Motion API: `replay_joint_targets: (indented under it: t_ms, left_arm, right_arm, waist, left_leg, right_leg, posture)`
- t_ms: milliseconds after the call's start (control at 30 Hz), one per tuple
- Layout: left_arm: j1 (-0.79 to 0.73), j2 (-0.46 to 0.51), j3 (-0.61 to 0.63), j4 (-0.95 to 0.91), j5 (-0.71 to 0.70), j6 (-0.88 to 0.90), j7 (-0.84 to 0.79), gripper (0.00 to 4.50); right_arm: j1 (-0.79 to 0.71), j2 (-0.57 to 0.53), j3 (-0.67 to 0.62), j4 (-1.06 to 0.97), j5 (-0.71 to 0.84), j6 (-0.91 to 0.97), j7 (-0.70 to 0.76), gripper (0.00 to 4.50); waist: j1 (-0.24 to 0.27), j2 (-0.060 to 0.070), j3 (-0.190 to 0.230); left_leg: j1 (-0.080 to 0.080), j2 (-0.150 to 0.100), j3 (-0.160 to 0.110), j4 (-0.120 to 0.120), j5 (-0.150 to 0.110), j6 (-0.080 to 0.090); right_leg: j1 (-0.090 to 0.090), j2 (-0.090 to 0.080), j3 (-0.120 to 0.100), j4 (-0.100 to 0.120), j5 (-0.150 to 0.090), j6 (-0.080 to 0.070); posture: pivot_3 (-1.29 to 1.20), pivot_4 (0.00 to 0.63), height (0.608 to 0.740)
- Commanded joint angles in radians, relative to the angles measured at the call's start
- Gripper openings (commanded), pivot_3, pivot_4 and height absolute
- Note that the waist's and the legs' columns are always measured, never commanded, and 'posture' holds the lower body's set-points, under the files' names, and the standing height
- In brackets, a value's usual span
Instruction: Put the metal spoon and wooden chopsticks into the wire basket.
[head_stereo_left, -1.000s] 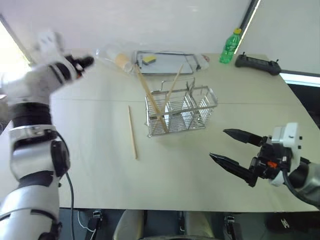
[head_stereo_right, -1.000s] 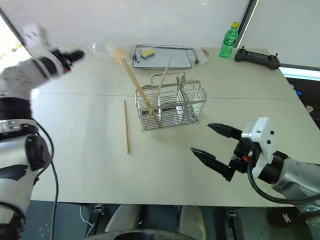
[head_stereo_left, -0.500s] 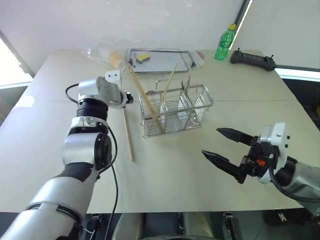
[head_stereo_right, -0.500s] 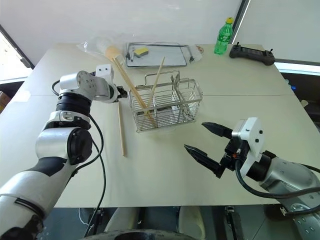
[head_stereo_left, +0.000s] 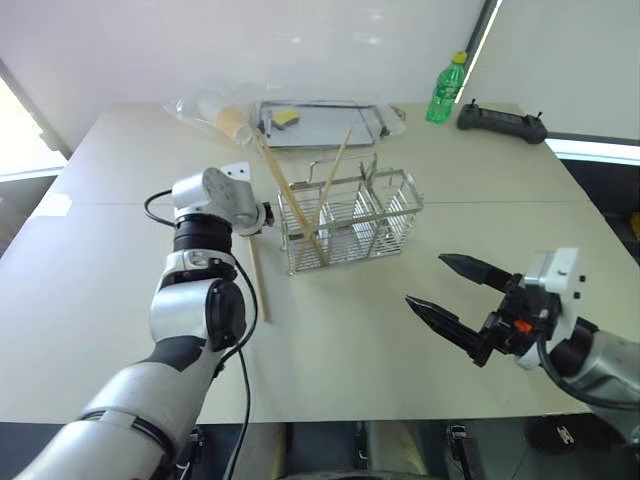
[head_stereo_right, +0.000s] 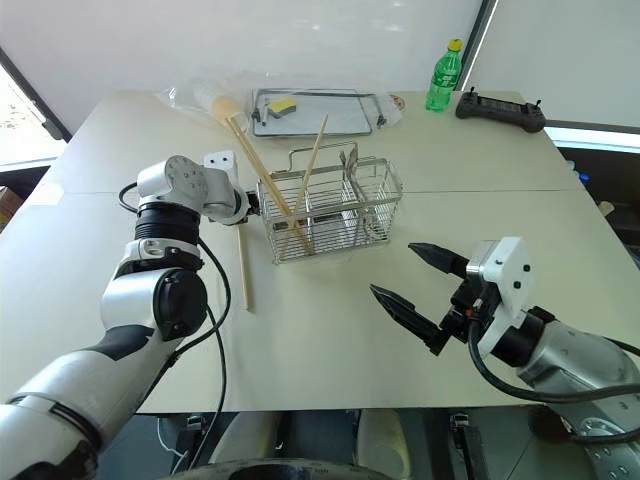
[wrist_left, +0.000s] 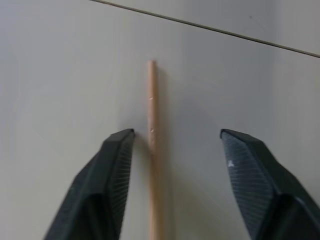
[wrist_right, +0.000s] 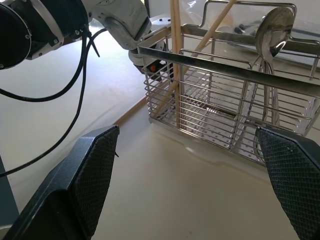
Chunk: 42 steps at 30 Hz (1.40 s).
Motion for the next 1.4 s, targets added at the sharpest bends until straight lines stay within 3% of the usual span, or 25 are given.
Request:
replay_joint_targets:
  t_ms: [33, 100, 467, 567, 667, 733, 867, 967, 1067, 1200, 1400]
  left_arm:
    - [0.007, -0.008, 0.036, 0.021, -0.002, -0.008, 0.021, 1.08]
    - [0.002, -0.006, 0.047, 0.03, -0.003, -0.019, 0.027, 0.05]
    - [-0.071, 0.079, 0.11, 0.122, -0.012, -0.135, 0.043, 0.05]
    - [-0.138, 0.204, 0.031, 0.192, 0.045, -0.332, -0.067, 0.05]
    - [-0.207, 0.357, -0.142, 0.268, 0.176, -0.574, -0.256, 0.05]
    - [-0.249, 0.401, -0.174, 0.299, 0.198, -0.717, -0.315, 0.05]
    - [-0.32, 0.405, -0.177, 0.25, 0.153, -1.055, -0.525, 0.05]
    - [-0.34, 0.364, -0.087, 0.143, -0.015, -1.125, -0.735, 0.05]
    - [-0.306, 0.327, -0.02, -0.069, -0.232, -0.984, -0.924, 0.05]
    - [-0.243, 0.289, 0.036, -0.356, -0.522, -0.693, -0.978, 0.05]
    - [-0.049, 0.247, -0.107, -0.697, -0.67, -0.475, -1.039, 0.05]
  right_arm:
    - [0.006, -0.006, -0.041, -0.033, 0.022, -0.023, 0.001, 4.5]
    - [0.001, -0.007, -0.041, -0.029, 0.027, -0.021, -0.005, 4.5]
    - [-0.046, -0.021, -0.026, 0.002, 0.034, -0.006, -0.014, 4.5]
    - [-0.069, -0.03, -0.02, 0.01, 0.041, 0.002, -0.019, 4.5]
    - [-0.082, -0.045, -0.032, 0.024, 0.056, 0.011, -0.012, 4.5]
    - [-0.084, -0.054, -0.04, 0.033, 0.065, 0.014, -0.007, 4.5]
    - [-0.095, -0.064, -0.044, 0.042, 0.083, 0.023, -0.011, 4.5]
    - [-0.101, -0.073, -0.042, 0.04, 0.101, 0.03, -0.018, 4.5]
    - [-0.099, -0.079, -0.052, 0.045, 0.114, 0.037, -0.017, 4.5]
    - [-0.09, -0.089, -0.071, 0.052, 0.134, 0.047, -0.02, 4.5]
    - [-0.086, -0.098, -0.089, 0.057, 0.15, 0.057, -0.027, 4.5]
  waist:
    - [0.002, 0.0, 0.0]
    - [0.007, 0.0, 0.0]
    - [0.021, 0.001, -0.001]
    - [0.014, 0.0, 0.001]
    - [0.011, -0.001, 0.002]
    - [0.015, -0.001, 0.002]
    - [0.043, -0.001, 0.001]
    - [0.051, -0.001, 0.001]
    - [0.037, -0.001, 0.001]
    - [0.004, 0.002, 0.0]
    - [-0.006, 0.003, 0.0]
  left_leg:
    - [0.0, 0.0, 0.0, 0.0, 0.0, 0.0]
    - [0.0, 0.0, 0.0, 0.0, 0.0, 0.0]
    - [0.001, 0.0, 0.001, 0.0, 0.0, 0.0]
    - [0.001, 0.001, 0.002, 0.0, 0.0, 0.0]
    - [-0.001, 0.001, 0.002, -0.002, 0.0, -0.001]
    - [-0.003, 0.001, 0.002, -0.002, 0.0, -0.001]
    - [-0.004, -0.001, 0.001, -0.002, 0.0, 0.0]
    - [-0.01, -0.001, 0.0, 0.001, 0.0, 0.0]
    - [-0.013, -0.001, 0.0, 0.002, 0.0, 0.0]
    - [-0.011, 0.0, 0.0, 0.001, 0.0, 0.0]
    - [-0.001, 0.0, 0.0, 0.0, 0.0, 0.001]
  right_leg:
    - [0.0, 0.0, 0.0, 0.0, 0.0, 0.0]
    - [0.001, 0.0, 0.0, 0.0, 0.0, 0.0]
    - [0.0, 0.0, 0.0, 0.0, 0.0, 0.0]
    - [-0.002, 0.0, 0.0, 0.001, 0.0, 0.0]
    - [-0.004, 0.001, 0.0, 0.0, 0.001, -0.002]
    - [-0.004, 0.001, 0.0, -0.001, 0.003, -0.005]
    - [-0.003, -0.003, -0.001, -0.003, 0.002, -0.003]
    - [-0.005, -0.003, -0.002, -0.005, 0.003, -0.003]
    - [-0.007, -0.003, -0.002, -0.005, 0.003, -0.003]
    - [-0.008, -0.002, -0.001, -0.002, 0.003, -0.003]
    - [0.001, 0.0, 0.0, -0.001, 0.003, -0.003]
  posture:
    - [0.0, 0.15, 0.709]
    - [0.0, 0.15, 0.709]
    - [0.0, 0.15, 0.709]
    - [0.0, 0.15, 0.709]
    - [0.0, 0.15, 0.709]
    - [0.0, 0.15, 0.709]
    - [0.0, 0.15, 0.709]
    - [0.0, 0.15, 0.709]
    - [0.0, 0.15, 0.709]
    - [0.0, 0.15, 0.709]
    - [0.0, 0.15, 0.709]
